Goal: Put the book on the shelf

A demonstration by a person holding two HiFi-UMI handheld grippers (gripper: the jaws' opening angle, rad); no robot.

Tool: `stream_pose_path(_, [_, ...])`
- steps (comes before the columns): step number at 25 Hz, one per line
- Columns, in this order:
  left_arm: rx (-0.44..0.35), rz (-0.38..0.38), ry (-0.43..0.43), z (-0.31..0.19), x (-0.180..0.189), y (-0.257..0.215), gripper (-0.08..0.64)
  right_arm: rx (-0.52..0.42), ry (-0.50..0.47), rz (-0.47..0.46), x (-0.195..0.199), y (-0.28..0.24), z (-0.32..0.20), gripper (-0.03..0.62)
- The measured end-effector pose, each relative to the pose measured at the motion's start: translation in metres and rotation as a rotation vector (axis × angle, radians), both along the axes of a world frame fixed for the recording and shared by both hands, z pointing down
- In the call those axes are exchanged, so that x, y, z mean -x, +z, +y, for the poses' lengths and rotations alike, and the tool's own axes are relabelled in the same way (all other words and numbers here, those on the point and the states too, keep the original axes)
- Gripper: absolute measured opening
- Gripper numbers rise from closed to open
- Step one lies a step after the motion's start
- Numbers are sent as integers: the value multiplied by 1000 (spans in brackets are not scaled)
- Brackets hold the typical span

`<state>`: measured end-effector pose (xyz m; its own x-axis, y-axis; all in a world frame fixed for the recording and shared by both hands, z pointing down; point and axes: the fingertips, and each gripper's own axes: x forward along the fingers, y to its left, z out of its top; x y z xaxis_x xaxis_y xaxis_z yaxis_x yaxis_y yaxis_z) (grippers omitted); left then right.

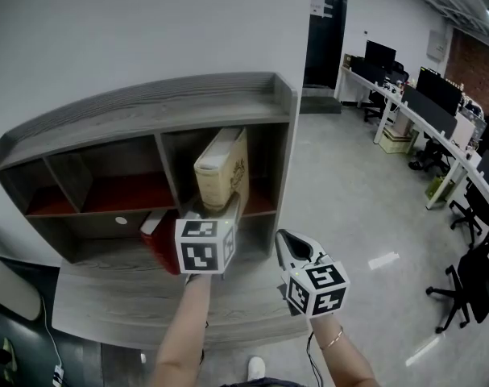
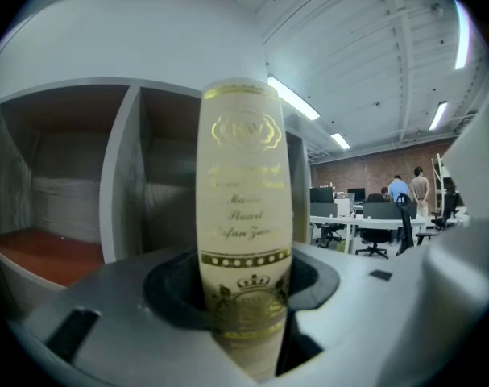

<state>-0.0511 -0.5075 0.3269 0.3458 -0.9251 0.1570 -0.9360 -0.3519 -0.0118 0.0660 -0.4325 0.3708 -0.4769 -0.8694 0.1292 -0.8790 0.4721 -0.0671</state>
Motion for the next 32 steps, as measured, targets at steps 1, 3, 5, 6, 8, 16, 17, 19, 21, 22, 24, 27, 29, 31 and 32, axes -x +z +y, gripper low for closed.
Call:
stream_pose_path(1, [-1,-1,-1,-4,-1,1,219,3,-1,1,-1,1,-3,9])
stream_pose_path(3, [-6,-5,-4,-12,-3,3,219,8,-1,3,-2,4,-8,9])
stream_pose_path(5, [-10,-10,-6,-20,-5,4,219,14,-2,4,-3,8,-13,9])
stream_pose_path(6, [-12,-11,-6,-24,-6,4,219,17,-2,5,-4,9,-15,9])
stream_pose_path(8, [-15,-11,-6,-32,-8,3,219,24,-3,6,-5,12,-19,9])
stream_pose_path(16, [-27,-10,-10,-54,-14,1,219,48,-8,7,-7,22,-32,9])
stream_pose_path(17, [-29,-10,-11,-57,-14,1,219,52,-8,7,-8,24,-34,9])
stream_pose_path(19, [-34,-12,-12,-60,-16,2,219,61,-7,8,-8,28,-36,9])
stream_pose_path(21, [-42,-15,-14,-59,-16,2,219,71,-9,11,-8,32,-37,9])
stream_pose_path(22, [-46,-15,-15,-59,-16,2,219,74,-9,12,-7,33,-37,9])
stream_pose_path(24, [-55,-12,-12,-59,-16,2,220,77,-10,13,-7,34,-39,9])
stream_pose_path(27, [-67,-6,-3,-60,-17,0,221,74,-15,14,-4,33,-42,9])
stream_pose_path(29, [-74,-6,-2,-60,-17,0,221,71,-19,14,-1,32,-42,9])
stream_pose_path(31, [-76,-9,0,-60,-17,0,221,68,-23,14,1,30,-42,8])
stream_pose_path(32, [-75,-9,3,-60,-17,1,221,65,-25,15,3,29,-42,9])
